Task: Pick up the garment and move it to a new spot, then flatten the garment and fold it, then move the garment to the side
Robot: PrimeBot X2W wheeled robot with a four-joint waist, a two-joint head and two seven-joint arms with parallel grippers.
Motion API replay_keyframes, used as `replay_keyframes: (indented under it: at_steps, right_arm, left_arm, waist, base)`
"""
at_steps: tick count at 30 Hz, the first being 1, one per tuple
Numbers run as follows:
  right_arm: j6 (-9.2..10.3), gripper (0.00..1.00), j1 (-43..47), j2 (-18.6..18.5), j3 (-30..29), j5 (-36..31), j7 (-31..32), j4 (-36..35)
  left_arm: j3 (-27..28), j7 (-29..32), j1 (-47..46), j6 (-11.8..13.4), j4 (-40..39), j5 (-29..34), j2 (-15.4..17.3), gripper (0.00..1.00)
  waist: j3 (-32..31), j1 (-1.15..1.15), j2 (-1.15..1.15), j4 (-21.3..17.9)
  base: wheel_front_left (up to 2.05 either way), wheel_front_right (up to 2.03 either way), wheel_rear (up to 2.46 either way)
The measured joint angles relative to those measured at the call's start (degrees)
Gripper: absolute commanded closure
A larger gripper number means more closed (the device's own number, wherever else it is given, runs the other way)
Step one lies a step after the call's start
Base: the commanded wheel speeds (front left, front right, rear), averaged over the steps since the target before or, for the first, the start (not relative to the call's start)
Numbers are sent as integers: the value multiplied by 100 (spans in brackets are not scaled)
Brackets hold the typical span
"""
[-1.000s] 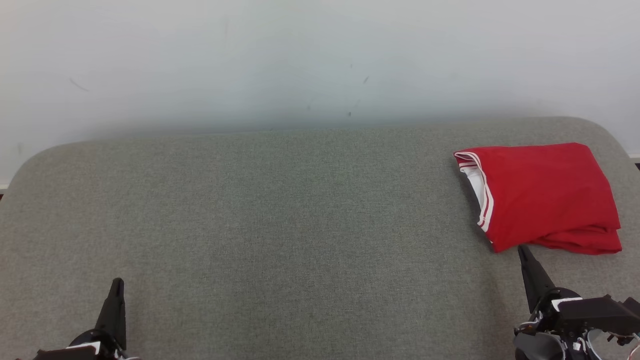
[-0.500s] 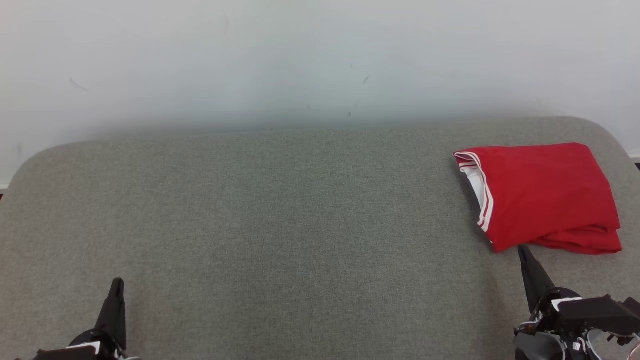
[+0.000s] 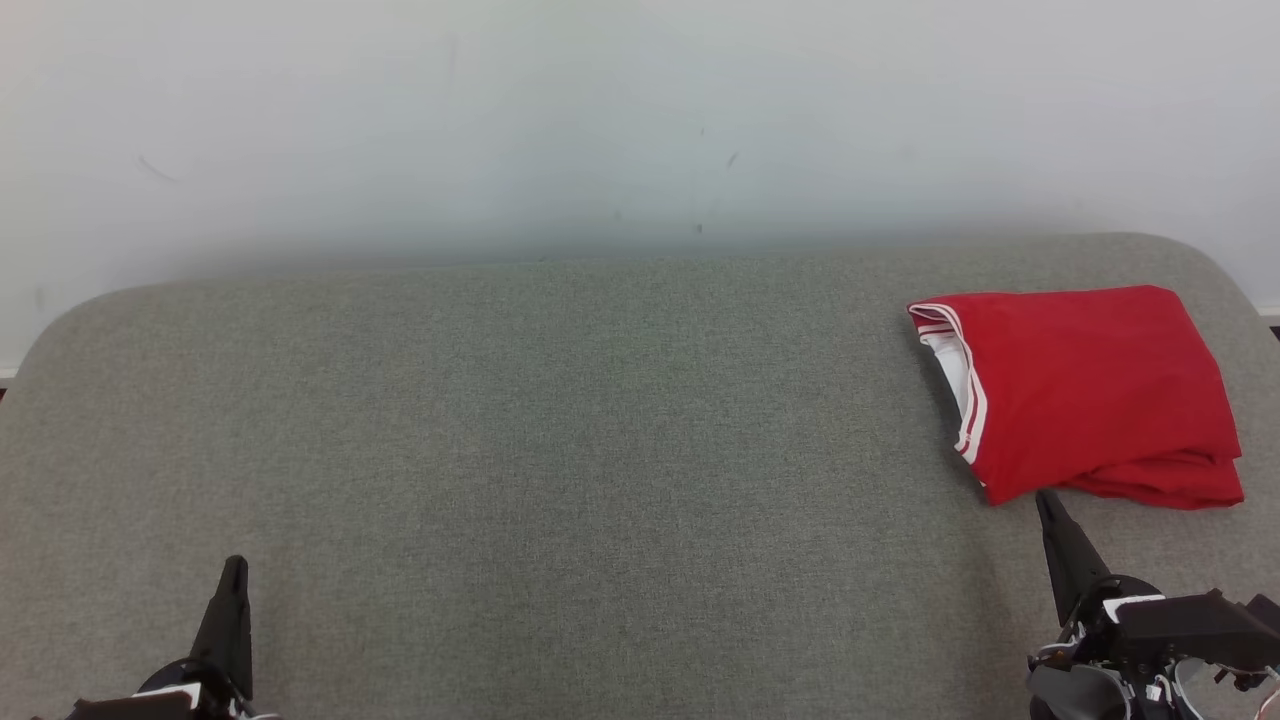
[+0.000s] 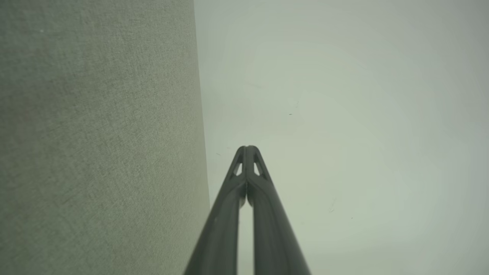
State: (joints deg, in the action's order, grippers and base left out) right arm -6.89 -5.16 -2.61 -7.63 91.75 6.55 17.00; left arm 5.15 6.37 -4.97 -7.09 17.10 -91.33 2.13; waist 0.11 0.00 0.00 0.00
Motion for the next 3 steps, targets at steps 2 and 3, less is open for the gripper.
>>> replay_keyframes:
  at_steps: [2,3]
  right_arm:
    - [0,100,0,0,0,0,0,-1]
    - [0,100,0,0,0,0,0,-1]
  left_arm:
    - [0,0,0,0,0,0,0,100]
    - [0,0,0,0,-1,0,0,100]
  waist:
    - [0,0,0,0]
    - [0,0,0,0]
  base:
    - [0,0,0]
    - [0,0,0]
